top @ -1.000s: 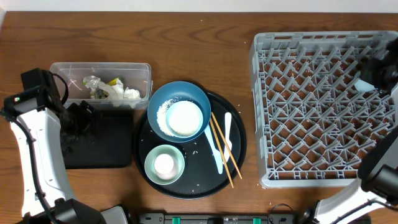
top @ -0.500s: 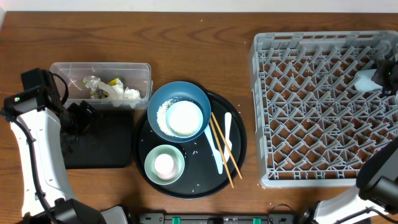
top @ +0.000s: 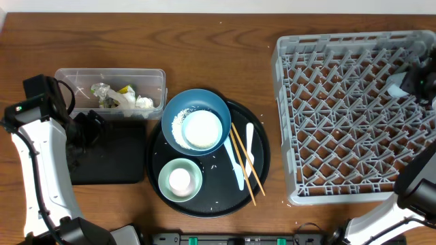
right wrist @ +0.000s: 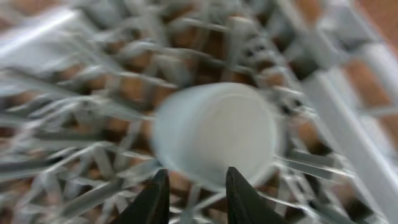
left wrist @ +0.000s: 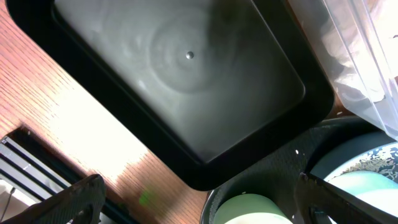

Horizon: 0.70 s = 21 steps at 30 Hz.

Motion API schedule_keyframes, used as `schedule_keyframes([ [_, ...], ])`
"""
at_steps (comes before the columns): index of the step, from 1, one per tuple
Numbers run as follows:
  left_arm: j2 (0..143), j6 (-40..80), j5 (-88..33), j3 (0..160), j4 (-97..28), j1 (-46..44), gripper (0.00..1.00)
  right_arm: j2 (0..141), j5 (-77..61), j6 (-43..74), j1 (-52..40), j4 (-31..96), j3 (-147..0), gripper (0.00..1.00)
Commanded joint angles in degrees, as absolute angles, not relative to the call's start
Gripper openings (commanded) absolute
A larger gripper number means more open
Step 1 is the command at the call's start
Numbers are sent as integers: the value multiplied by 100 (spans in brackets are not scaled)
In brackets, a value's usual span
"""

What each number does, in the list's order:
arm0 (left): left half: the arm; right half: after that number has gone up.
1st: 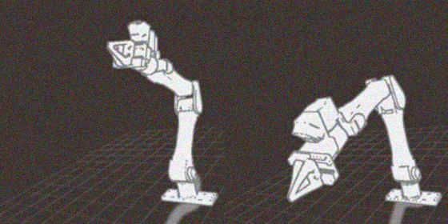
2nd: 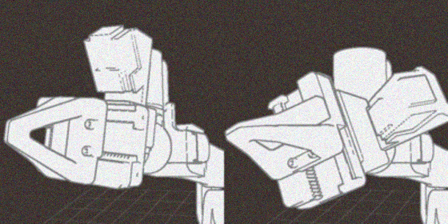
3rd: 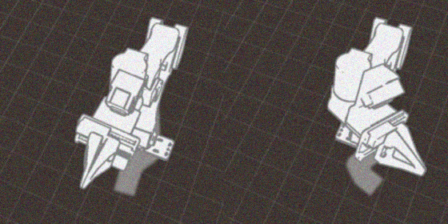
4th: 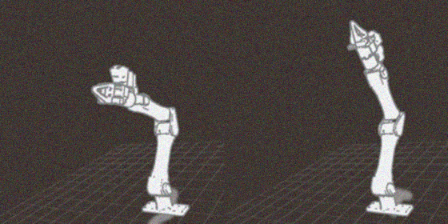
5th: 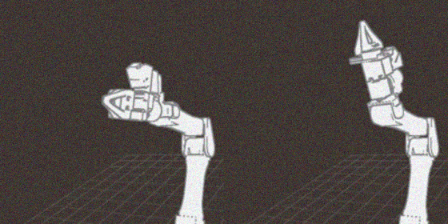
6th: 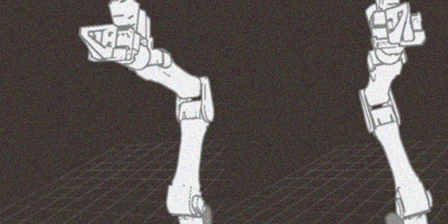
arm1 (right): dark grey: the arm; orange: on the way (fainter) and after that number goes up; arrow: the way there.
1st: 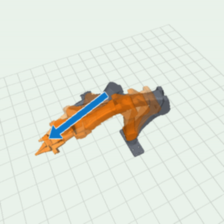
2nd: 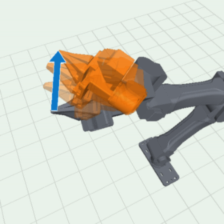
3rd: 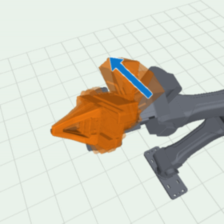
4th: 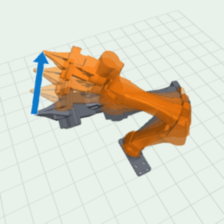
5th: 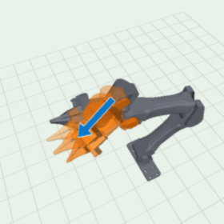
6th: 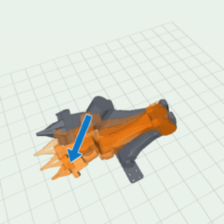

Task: Sort waste into correct bins and load items into the dishwasher rack
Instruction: 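Raise the right gripper away from the cup in the rack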

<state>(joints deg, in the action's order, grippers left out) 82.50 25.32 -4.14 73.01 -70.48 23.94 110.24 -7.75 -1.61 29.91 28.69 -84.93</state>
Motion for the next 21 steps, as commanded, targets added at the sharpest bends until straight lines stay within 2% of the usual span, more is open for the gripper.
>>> schedule_keyframes([
  [1,8263,2541,-405,7253,-7067,2403,98,11177,-2141,-607,2873,2860,-8530,28],
  [9,8263,2541,-405,7253,-7065,2403,98,11072,-2141,-609,2871,2956,-8530,33],
  [12,8263,2541,-403,7253,-7065,2403,98,10899,-2051,-600,2882,2958,-8530,40],
  [21,8263,2541,-403,7253,-7065,2403,98,10344,-958,-473,2886,3667,-8530,44],
])
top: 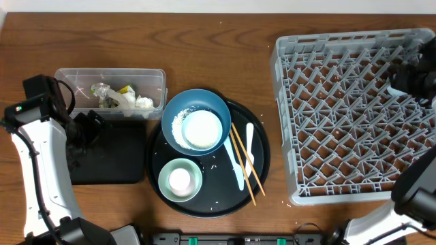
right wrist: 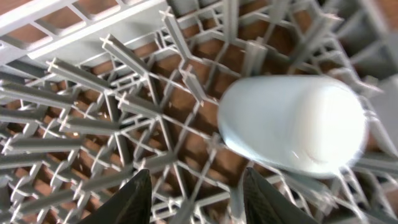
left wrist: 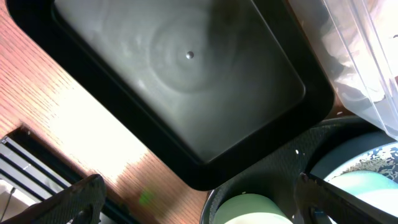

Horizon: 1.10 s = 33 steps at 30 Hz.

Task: Sort waste into correct bins and load items into the dishwasher rack
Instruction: 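Raise the right gripper away from the cup in the rack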

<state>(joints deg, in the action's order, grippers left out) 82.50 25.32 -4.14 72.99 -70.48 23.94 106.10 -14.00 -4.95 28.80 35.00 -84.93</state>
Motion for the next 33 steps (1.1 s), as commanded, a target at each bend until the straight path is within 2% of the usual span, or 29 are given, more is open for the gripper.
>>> schedule_keyframes([
  [1,8263,2541,-403,7253,-7065,2403,98,10328,-827,-434,2886,3802,-8530,45],
  [6,8263,2539,-403,7253,-7067,2403,98,10307,220,513,2886,4263,-8530,47],
  [13,8263,2536,-403,7253,-7067,2403,98,10123,-436,272,2873,4799,-8530,51],
  [20,8263,2536,-403,7253,-7067,2403,98,10101,1223,1372,2886,5828,-8482,52],
  [24,8263,2536,-403,7253,-7067,2403,98,10101,1181,1369,2884,5992,-8355,50],
  [33,8263,2515,-401,7253,-7070,2403,98,10101,174,991,2880,5981,-7585,51],
])
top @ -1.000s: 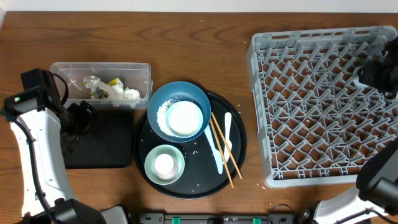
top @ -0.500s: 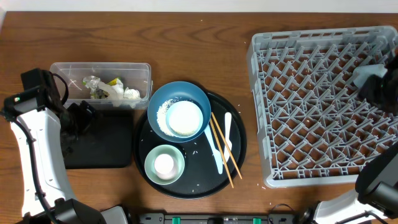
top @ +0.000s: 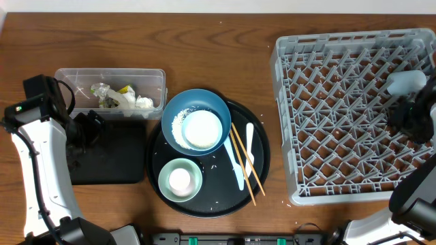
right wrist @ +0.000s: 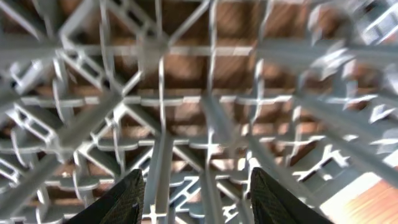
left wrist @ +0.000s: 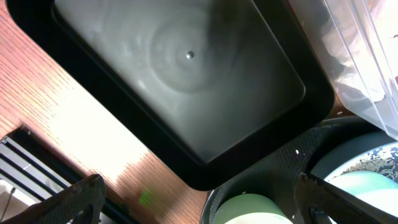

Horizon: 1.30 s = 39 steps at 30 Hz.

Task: Sort waste into correct bins and load items into the dishwasher rack
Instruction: 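Raise the right gripper away from the cup in the rack, then reach the right gripper to the tray and grasp the pink cup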

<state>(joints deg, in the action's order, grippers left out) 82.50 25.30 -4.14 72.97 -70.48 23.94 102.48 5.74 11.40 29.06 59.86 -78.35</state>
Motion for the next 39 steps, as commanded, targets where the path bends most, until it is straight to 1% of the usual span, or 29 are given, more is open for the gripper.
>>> schedule_keyframes([
  [1,8263,2515,-401,7253,-7070,2403,98,10101,-47,871,2880,5981,-7472,51],
  [6,8263,2515,-403,7253,-7070,2403,98,10101,-834,637,2860,5986,-7135,50],
  [13,8263,2515,-403,7253,-7070,2403,98,10092,-1216,502,2779,6005,-7113,50],
  [28,8263,2515,-403,7253,-7072,2403,98,10049,-1437,462,2768,6121,-7113,50],
  [36,8263,2515,-403,7253,-7076,2403,98,9660,-1332,460,2768,6117,-7363,54],
  [39,8263,2515,-403,7253,-7074,2403,98,9244,-1420,412,2746,6182,-7747,59],
])
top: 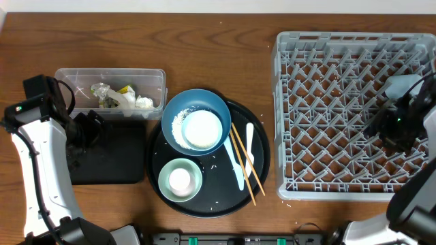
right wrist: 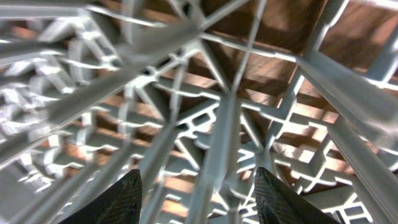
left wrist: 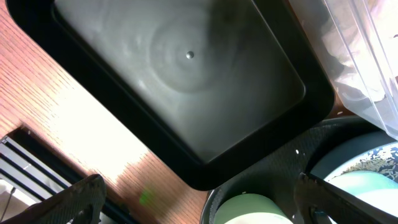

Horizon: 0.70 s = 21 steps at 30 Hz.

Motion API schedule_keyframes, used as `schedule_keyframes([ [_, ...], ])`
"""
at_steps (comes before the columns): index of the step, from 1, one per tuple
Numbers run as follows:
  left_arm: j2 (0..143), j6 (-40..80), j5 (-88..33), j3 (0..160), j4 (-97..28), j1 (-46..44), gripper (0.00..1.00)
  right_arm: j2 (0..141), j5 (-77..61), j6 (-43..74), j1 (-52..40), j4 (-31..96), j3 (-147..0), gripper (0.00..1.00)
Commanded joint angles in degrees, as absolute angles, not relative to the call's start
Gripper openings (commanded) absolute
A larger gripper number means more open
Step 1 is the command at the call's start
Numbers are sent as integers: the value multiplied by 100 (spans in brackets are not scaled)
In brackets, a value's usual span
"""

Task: Sort waste into correct bins and load items into the dishwasher rack
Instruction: 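Reach the right gripper to the tray and grasp the pink cup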

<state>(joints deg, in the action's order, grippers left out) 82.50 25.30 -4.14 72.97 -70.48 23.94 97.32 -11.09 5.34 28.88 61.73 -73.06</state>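
The grey dishwasher rack (top: 327, 82) fills the right side, and a white cup (top: 400, 85) lies in it near its right edge. My right gripper (top: 390, 128) hangs open just in front of the cup, and in the wrist view the right gripper (right wrist: 205, 205) has only rack grid (right wrist: 224, 124) between its fingers. A round black tray (top: 262, 153) carries a blue bowl (top: 174, 112) with a white bowl (top: 202, 129) inside, a green bowl (top: 167, 184), chopsticks (top: 245, 163) and a white spoon (top: 240, 163). My left gripper (left wrist: 199, 208) is open and empty above the rectangular black bin (left wrist: 180, 74).
A clear bin (top: 68, 76) holding crumpled waste sits at the back left, with the black bin (top: 129, 170) directly in front of it. The left arm (top: 37, 163) stands along the left table edge. Brown tabletop (top: 218, 47) shows between the bins and the rack.
My right gripper has moved slightly left and toward the front over the rack, still open. The rack's front left corner sits a little further left. The left arm has not moved.
My right gripper first had the white cup between its fingers at the rack's far right. Then the fingers were spread and the cup lay in the rack. After that the gripper stood clear in front of the cup, and now further left.
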Motion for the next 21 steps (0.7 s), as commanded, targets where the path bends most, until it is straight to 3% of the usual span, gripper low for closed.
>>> schedule_keyframes([
  [1,8263,2515,-403,7253,-7074,2403,98,9120,-1520,301,2722,6217,-7872,60],
  [9,8263,2517,-403,7253,-7070,2403,98,8383,-2510,-779,1468,6571,-8348,69],
  [21,8263,2517,-403,7253,-7111,2403,98,8637,-2281,-1295,-2692,6357,-8346,84],
])
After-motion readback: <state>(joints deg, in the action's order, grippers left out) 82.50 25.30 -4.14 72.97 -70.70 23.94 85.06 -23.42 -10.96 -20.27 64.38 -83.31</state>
